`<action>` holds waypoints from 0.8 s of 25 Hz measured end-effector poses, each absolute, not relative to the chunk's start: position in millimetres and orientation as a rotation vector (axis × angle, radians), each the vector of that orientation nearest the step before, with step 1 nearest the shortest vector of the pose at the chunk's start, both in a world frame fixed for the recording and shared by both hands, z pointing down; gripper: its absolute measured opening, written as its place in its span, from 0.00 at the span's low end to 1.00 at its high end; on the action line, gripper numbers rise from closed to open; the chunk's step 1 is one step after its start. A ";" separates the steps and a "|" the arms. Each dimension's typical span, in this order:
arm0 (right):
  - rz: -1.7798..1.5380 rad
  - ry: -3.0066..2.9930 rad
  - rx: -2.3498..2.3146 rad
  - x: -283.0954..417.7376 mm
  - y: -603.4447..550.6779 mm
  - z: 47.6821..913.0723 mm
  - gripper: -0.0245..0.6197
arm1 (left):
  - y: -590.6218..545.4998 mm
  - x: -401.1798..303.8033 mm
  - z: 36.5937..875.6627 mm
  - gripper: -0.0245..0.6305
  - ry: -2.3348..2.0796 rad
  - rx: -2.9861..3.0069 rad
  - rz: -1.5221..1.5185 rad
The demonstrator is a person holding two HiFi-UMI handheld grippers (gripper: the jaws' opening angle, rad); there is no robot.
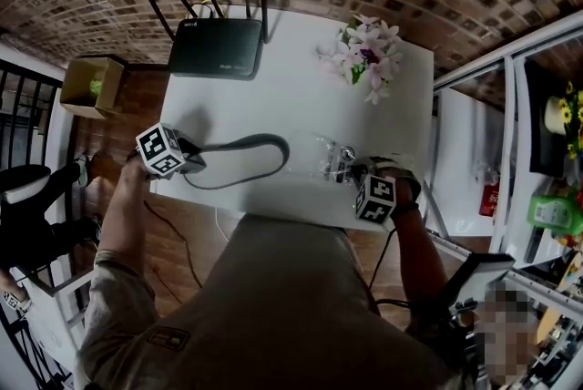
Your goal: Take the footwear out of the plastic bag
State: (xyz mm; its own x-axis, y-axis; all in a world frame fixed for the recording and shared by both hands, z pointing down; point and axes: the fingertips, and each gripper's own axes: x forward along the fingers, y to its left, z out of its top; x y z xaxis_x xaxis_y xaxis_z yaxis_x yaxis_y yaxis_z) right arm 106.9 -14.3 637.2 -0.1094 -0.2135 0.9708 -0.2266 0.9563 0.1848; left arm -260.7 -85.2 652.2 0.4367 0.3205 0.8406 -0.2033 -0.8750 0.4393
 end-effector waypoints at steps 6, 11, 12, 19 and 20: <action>0.043 -1.661 0.347 109.5 -8.7 634.8 0.14 | -89.3 -264.1 652.4 0.32 0.088 2.217 1.428; 0.061 -1.678 0.392 108.8 -8.5 632.9 0.27 | -95.7 -265.7 655.3 0.37 0.032 2.235 1.410; 0.066 -1.687 0.405 108.1 -9.0 631.0 0.29 | -96.7 -266.3 655.3 0.38 0.018 2.240 1.402; 0.118 -1.786 0.551 97.5 -15.9 609.4 0.33 | -99.1 -272.1 647.4 0.47 -0.088 2.311 1.333; 0.118 -1.799 0.576 96.0 -17.4 606.6 0.33 | -100.5 -273.0 644.2 0.48 -0.117 2.326 1.305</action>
